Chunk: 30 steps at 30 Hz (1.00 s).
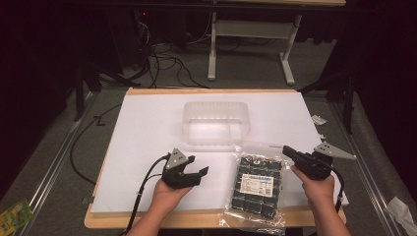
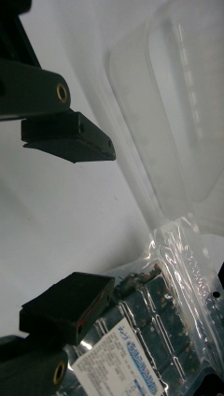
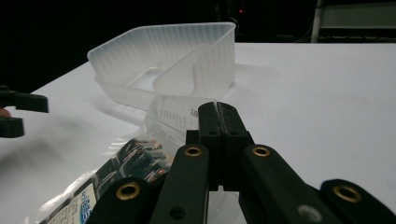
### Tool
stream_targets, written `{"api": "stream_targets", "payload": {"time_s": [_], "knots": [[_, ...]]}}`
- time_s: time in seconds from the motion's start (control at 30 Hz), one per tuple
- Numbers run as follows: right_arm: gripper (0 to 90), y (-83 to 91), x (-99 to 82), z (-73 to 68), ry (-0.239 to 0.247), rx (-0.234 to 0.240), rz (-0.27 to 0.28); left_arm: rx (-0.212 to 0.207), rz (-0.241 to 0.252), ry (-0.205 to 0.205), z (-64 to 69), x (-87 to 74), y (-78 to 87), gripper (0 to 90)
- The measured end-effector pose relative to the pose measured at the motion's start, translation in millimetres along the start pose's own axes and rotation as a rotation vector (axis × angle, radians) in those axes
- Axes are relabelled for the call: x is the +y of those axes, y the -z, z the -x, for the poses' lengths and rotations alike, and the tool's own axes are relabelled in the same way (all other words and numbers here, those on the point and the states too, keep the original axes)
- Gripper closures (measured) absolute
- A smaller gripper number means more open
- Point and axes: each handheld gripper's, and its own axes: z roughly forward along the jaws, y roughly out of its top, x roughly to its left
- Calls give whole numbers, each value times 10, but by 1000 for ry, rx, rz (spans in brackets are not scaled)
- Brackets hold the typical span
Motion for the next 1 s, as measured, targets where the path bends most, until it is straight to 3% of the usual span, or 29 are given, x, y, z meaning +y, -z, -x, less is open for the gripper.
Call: {"api": "stream_targets", "payload": {"time_s": [0.3, 0.5, 0.6, 0.73, 0.83, 1.0], "knots": [[900, 53, 47, -46, 0, 25, 40, -101, -34, 9, 229, 97, -544, 455], [900, 65, 65, -69, 7, 32, 47, -173, -85, 91, 229, 98, -803, 616], [900, 62, 64, -71, 8, 36, 48, -211, -84, 116, 234, 90, -830, 757], [900, 66, 69, -74, 4, 37, 55, -210, -70, 129, 256, 99, -805, 893], [900, 78, 84, -80, -1, 41, 70, -195, -43, 99, 280, 131, -729, 900], [900, 79, 206, -120, -8, 49, 115, -156, 24, 47, 282, 326, -482, 900]]}}
